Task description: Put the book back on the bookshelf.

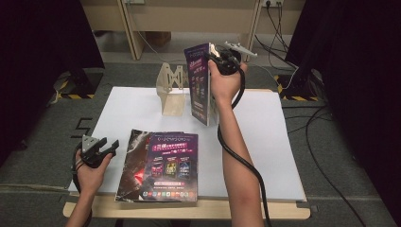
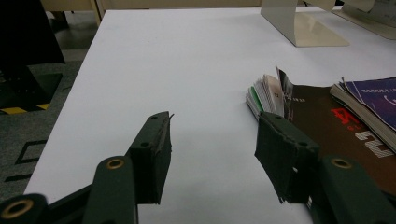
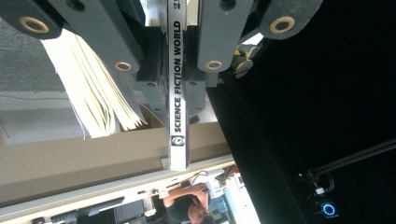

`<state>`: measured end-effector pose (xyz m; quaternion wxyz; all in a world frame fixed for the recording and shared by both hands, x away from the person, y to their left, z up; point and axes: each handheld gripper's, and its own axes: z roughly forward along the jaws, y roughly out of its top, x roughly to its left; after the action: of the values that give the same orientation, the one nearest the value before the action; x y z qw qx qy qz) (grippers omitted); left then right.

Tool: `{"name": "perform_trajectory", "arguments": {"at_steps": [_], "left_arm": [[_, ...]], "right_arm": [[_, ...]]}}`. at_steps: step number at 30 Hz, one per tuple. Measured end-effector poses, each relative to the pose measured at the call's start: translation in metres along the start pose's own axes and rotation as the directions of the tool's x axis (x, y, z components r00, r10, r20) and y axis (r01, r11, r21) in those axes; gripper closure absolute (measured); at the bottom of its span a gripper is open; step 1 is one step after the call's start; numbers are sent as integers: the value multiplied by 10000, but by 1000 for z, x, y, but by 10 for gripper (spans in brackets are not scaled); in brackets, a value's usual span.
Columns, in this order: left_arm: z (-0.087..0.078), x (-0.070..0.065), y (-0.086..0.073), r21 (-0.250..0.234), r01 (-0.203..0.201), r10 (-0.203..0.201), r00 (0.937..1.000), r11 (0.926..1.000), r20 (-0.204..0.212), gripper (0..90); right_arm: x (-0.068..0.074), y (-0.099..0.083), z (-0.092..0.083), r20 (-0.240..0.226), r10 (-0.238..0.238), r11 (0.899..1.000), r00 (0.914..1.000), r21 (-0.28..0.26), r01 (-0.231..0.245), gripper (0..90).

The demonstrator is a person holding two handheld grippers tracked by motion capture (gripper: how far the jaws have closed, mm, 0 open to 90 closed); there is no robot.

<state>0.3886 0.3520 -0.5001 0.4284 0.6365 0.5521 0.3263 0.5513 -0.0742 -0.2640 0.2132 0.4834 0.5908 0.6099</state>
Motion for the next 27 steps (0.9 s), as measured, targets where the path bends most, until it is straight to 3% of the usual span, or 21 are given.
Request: {"name": "perform_trajectory", "arguments": {"at_steps": [27], "left_arm": [[0, 0, 0, 24, -25, 25, 10000, 10000, 11, 450]], "right_arm": [[-3, 2, 32, 399, -41, 10000, 9992, 10, 41, 834]]}}
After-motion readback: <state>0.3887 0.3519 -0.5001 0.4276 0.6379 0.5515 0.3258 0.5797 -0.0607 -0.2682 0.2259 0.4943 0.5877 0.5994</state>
